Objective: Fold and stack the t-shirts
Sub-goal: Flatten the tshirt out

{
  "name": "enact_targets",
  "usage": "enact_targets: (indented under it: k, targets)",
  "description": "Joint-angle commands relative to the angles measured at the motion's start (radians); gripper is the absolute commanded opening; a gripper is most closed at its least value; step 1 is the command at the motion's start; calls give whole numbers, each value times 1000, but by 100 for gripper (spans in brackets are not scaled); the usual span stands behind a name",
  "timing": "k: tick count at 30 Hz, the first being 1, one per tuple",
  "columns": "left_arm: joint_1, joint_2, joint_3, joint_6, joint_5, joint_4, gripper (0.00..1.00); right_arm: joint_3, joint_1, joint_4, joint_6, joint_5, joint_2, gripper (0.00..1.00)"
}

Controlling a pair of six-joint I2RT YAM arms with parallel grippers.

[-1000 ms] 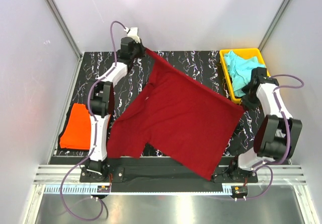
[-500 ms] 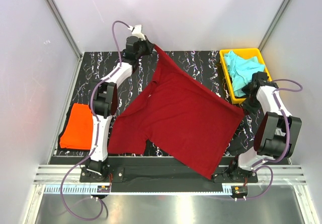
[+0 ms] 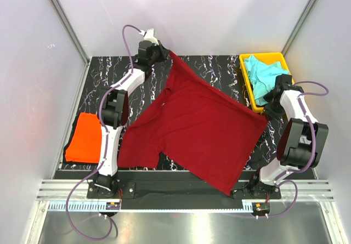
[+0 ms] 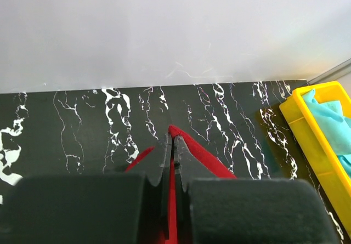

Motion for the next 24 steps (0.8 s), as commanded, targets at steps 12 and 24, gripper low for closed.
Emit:
enact_targets:
  k: [12, 24]
  targets:
    - [-2, -33, 52, 2, 10, 47, 0, 75, -5, 9, -40, -20, 54, 0]
    - [4, 40, 110, -50, 2, 64, 0, 97, -5, 18, -34, -21, 126, 2]
